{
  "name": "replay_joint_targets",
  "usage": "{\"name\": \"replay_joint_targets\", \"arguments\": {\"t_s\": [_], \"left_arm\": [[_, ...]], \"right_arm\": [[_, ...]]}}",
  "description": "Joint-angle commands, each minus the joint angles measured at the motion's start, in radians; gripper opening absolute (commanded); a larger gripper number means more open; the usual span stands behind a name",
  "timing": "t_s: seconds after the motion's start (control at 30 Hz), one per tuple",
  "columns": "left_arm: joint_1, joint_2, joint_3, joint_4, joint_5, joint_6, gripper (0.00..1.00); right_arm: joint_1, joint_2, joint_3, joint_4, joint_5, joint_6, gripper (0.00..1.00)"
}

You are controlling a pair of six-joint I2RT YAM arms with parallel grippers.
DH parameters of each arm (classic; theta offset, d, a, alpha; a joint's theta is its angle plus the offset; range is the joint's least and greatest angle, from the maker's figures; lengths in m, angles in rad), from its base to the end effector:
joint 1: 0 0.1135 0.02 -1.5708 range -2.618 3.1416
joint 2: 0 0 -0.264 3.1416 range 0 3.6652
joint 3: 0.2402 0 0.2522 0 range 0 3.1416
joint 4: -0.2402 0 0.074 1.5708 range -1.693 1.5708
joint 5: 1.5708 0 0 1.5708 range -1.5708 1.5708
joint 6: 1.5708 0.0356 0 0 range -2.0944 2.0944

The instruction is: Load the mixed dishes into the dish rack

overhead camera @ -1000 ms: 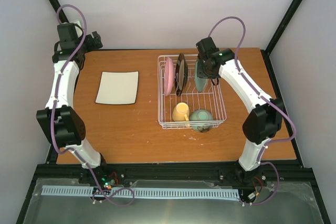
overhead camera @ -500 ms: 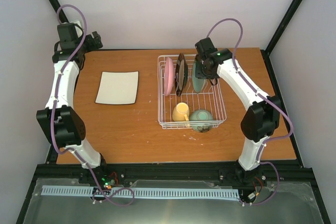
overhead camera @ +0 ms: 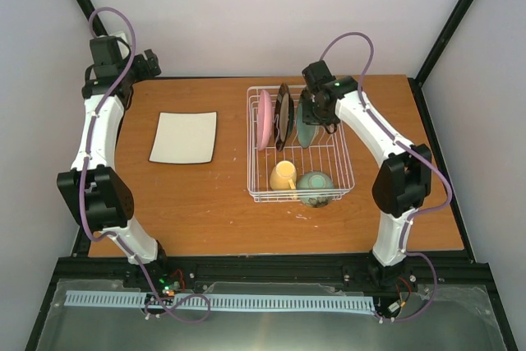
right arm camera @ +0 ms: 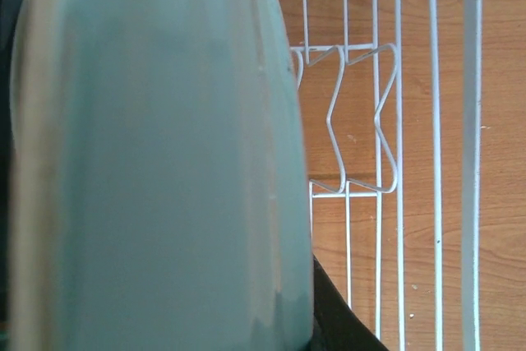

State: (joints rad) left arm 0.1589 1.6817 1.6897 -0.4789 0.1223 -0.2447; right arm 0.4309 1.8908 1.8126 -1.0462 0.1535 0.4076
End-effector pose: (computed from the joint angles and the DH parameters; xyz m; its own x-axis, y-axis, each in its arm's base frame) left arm 0.3869 0.0576 0.3882 -0.4226 -0.3112 -0.8512 -0.1567 0.9501 -0.2696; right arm 0.3649 0.1617 0.3063 -0.8923 0.0210 -0.4510 0.0010 0.9990 0.0445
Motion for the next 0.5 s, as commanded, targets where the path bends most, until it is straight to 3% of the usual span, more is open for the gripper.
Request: {"name": "replay_joint_targets", "arguments": {"t_s": [0.0,0.17,0.27,0.47], "left_arm": [[-0.001,-0.004,-0.007,0.013,-0.001,0.003,1.00],[-0.001,-0.008,-0.011,0.011,-0.006,0.007,1.00],[-0.001,-0.010,-0.012,0.014,-0.008,0.008,1.00],[-0.001,-0.004,-0.012,0.013,0.000,0.004,1.00]], "right_arm": [[-0.006,0.007,0.035,0.036,0.000,0.003,0.03],[-0.006,0.028,0.037,0.027,-0.009,0.004,0.04],[-0.006,0.033,0.032,0.025,-0.012,0.009,0.09],[-0.006,0.030,0.021,0.030,-0.007,0.017,0.33]]}}
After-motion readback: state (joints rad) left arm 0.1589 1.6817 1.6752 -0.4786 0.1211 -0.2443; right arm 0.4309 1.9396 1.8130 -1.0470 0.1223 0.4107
